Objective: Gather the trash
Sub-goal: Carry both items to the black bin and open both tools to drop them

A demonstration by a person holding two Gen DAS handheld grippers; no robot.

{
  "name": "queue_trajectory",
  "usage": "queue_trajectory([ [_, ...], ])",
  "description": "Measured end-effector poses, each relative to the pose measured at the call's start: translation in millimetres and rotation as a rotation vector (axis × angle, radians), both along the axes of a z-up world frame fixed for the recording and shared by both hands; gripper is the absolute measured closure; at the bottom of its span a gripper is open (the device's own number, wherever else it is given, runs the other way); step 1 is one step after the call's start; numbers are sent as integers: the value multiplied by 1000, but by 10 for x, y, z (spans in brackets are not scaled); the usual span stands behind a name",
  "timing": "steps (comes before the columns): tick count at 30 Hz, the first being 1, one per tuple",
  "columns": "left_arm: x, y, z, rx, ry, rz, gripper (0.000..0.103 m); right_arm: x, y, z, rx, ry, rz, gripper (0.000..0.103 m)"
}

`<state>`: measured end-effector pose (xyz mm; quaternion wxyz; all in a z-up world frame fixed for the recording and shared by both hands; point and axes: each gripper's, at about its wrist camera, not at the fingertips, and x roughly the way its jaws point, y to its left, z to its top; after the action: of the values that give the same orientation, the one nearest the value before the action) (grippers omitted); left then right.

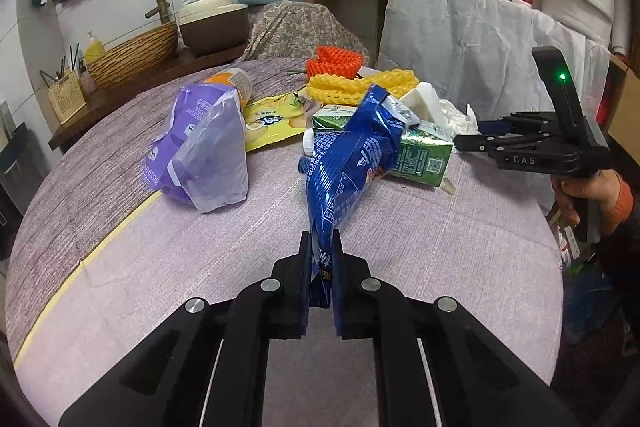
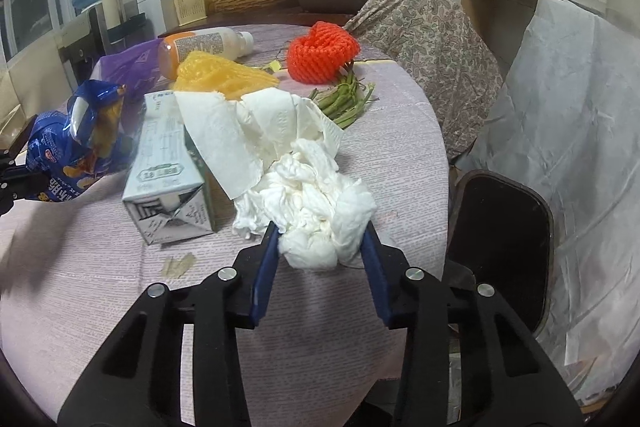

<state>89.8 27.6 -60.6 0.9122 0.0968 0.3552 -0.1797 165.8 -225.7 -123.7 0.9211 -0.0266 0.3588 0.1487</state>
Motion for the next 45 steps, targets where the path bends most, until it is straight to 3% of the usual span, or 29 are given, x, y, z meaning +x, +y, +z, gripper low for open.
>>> queue_trajectory([
  [5, -103, 47, 68, -43, -9, 15, 94, -170, -111, 39, 93, 3, -5, 63],
  [13, -234, -5, 303, -93, -55, -4, 94, -506, -249, 151, 156, -24, -8, 63],
  [17, -157, -197, 440, -104, -78, -44, 94, -621, -423, 242, 174, -83, -69, 63],
  [24, 274, -1017, 557, -129, -30, -189, 94, -464, -1089, 250, 204, -107, -300, 63],
  [29, 589, -1809, 574, -112, 18, -272, 94, -217, -1692, -38, 223, -40, -474, 63],
  [34, 1009, -2618, 375, -52, 108, -282, 94, 72, -2129, -511, 250, 73, -577, 63],
  [38, 1414, -3165, 33, -19, 219, -242, 94, 215, -2285, -803, 251, 121, -612, 63],
  [42, 1756, -3539, -358, 37, 294, -199, 94, 318, -2354, -1033, 260, 161, -630, 63],
  [45, 1908, -3695, -568, 33, 352, -173, 93, 381, -2398, -1143, 260, 179, -637, 63],
])
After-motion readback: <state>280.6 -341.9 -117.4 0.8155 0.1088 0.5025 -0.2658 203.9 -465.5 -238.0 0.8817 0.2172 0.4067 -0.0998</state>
